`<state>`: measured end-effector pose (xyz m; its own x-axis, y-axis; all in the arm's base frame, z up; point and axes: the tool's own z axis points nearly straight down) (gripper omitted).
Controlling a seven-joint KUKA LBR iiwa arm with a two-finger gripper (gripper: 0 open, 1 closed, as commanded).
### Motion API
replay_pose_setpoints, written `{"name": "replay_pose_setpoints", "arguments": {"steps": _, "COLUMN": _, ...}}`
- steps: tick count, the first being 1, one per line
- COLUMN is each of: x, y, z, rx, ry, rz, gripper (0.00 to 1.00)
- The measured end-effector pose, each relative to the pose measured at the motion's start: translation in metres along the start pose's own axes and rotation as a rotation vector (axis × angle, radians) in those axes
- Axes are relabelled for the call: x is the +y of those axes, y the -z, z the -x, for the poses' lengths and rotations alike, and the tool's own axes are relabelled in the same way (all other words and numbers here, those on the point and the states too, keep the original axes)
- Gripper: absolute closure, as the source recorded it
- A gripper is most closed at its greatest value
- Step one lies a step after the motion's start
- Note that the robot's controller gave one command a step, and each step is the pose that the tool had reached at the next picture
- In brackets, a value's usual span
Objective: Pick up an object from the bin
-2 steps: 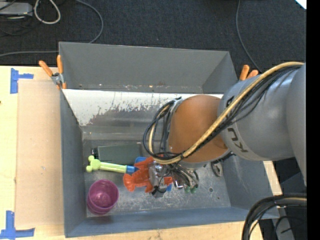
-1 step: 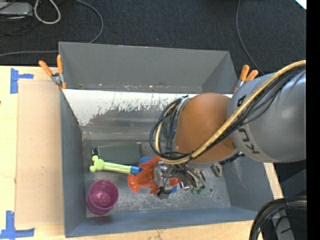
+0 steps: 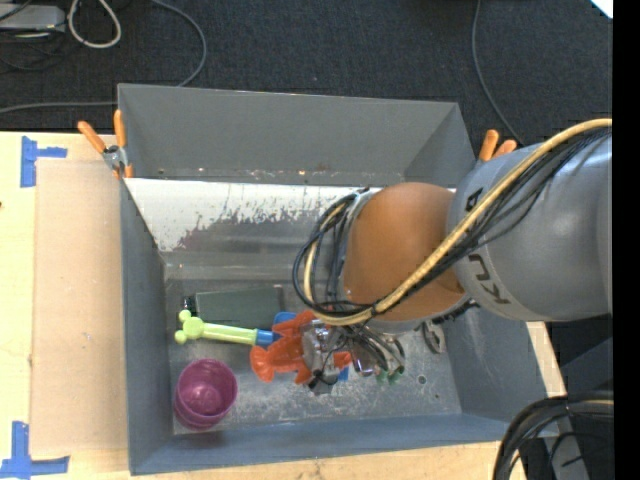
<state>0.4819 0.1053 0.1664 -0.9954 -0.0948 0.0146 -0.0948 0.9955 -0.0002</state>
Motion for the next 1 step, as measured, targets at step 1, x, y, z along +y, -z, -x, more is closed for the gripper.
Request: {"name": "replay_pose_setpoints", "arguments": {"steps": 1, "x": -0.0086, "y": 0.1058, "z": 0.0679, "rx": 0.003, "ry": 0.391, "rz": 0.001, "gripper": 1.00}}
